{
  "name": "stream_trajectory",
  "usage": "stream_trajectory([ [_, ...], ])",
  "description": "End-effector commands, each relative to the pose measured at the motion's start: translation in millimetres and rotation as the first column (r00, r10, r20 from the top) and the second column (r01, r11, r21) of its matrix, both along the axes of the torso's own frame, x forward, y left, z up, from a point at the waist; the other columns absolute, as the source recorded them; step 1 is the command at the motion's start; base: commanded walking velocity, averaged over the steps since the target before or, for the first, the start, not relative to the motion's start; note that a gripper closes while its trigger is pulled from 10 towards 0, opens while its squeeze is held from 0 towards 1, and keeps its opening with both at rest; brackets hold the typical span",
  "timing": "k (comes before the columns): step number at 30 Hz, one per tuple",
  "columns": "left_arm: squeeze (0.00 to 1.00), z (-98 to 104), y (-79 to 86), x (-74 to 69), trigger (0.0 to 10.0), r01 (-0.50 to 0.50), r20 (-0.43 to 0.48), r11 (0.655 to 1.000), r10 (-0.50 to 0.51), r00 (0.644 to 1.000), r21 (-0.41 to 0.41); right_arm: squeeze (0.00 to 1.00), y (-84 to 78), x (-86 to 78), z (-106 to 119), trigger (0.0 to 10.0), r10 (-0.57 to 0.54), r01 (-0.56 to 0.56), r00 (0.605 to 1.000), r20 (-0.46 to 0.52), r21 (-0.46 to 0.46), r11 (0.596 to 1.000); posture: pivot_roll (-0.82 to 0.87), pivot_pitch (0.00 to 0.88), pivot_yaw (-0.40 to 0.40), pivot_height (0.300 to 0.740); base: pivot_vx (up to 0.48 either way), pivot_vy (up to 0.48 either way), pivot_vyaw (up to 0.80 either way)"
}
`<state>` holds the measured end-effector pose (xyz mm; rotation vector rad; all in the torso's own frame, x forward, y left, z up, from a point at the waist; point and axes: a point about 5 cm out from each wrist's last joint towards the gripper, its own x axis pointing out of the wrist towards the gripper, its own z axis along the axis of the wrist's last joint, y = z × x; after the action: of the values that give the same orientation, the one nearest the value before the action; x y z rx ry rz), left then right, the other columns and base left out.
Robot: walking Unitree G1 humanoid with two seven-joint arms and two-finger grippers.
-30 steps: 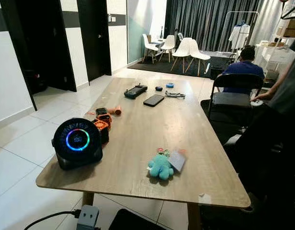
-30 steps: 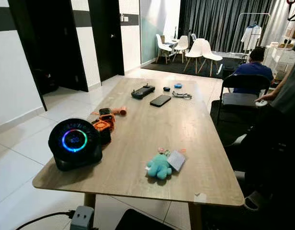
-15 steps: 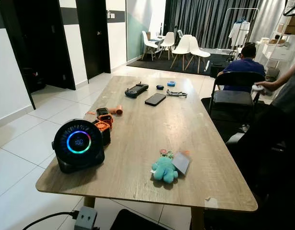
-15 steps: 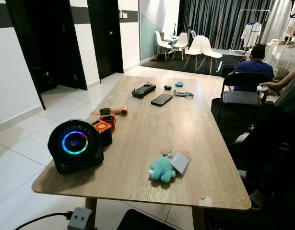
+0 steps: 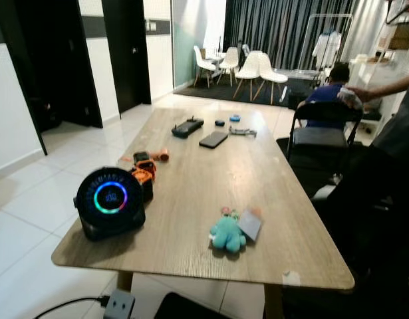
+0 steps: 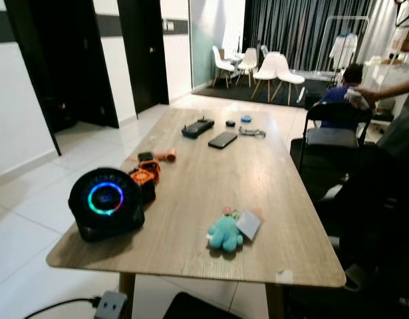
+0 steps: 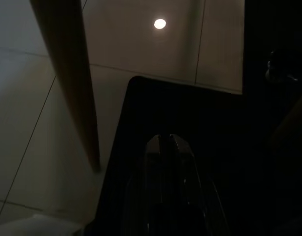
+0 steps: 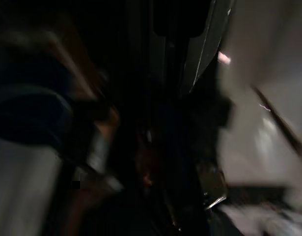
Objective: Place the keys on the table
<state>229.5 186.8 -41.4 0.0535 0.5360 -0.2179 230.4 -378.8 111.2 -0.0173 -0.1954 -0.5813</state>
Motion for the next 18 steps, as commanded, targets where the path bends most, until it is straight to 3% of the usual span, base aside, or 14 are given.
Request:
stream_trajectory([
  [1,0.0,-3.5,3.2,-4.1,10.0,0.006,-0.028,1.0,-0.006,1.0,0.015,0.0,2.2,16.2,11.7,10.0,0.049,-0.049,0.999,-0.017,0.015,0.999,0.0,0.028,0.004,0.74,0.0,0.0,0.0],
  [2,0.0,-3.5,3.2,-4.1,10.0,0.006,-0.028,1.0,-0.006,1.0,0.015,0.0,2.2,16.2,11.7,10.0,0.049,-0.049,0.999,-0.017,0.015,0.999,0.0,0.028,0.004,0.74,0.0,0.0,0.0],
  [5,0.0,-5.5,4.1,-6.1,10.0,0.005,-0.044,1.0,-0.004,0.999,0.02,0.0,10.8,46.1,24.4,10.0,0.117,-0.116,0.99,-0.072,0.023,0.993,0.01,0.028,0.005,0.74,0.0,0.0,0.0],
  [8,0.0,-6.0,4.3,-6.5,10.0,0.004,-0.048,1.0,-0.003,0.999,0.022,0.0,14.5,53.7,28.2,10.0,0.143,-0.142,0.986,-0.084,0.019,0.99,0.01,0.028,0.005,0.74,0.0,0.0,0.0],
  [10,0.0,-7.2,5.1,-7.8,10.0,0.001,-0.057,1.0,0.0,0.998,0.025,0.0,31.5,78.0,36.3,10.0,0.231,-0.229,0.967,-0.106,0.032,0.973,0.01,0.029,0.004,0.74,0.0,0.0,0.0],
  [11,0.0,-7.2,5.1,-7.8,10.0,0.001,-0.057,1.0,0.0,0.998,0.025,0.0,31.5,78.0,36.3,10.0,0.231,-0.229,0.967,-0.106,0.032,0.973,0.01,0.029,0.004,0.74,0.0,0.0,0.0],
  [13,0.0,-8.5,6.8,-9.3,10.0,-0.003,-0.068,1.0,0.006,0.998,0.03,0.0,62.9,106.8,41.7,10.0,0.362,-0.353,0.924,-0.123,0.088,0.931,0.02,0.03,0.002,0.74,0.0,0.0,0.0],
  [14,0.0,-8.5,6.8,-9.3,10.0,-0.003,-0.068,1.0,0.006,0.998,0.03,0.0,62.9,106.8,41.7,10.0,0.362,-0.353,0.924,-0.123,0.088,0.931,0.02,0.03,0.002,0.74,0.0,0.0,0.0],
  [15,0.0,-9.0,7.7,-9.8,10.0,-0.006,-0.073,0.999,0.009,0.997,0.033,0.0,80.6,118.3,42.9,10.0,0.433,-0.419,0.891,-0.138,0.121,0.9,0.02,0.031,-0.001,0.74,0.0,0.0,0.0],
  [18,0.0,-9.4,9.2,-10.2,10.0,-0.013,-0.078,0.999,0.015,0.997,0.036,0.0,109.6,132.7,43.5,10.0,0.545,-0.522,0.822,-0.163,0.166,0.837,0.03,0.03,-0.006,0.74,0.0,0.0,0.0],
])
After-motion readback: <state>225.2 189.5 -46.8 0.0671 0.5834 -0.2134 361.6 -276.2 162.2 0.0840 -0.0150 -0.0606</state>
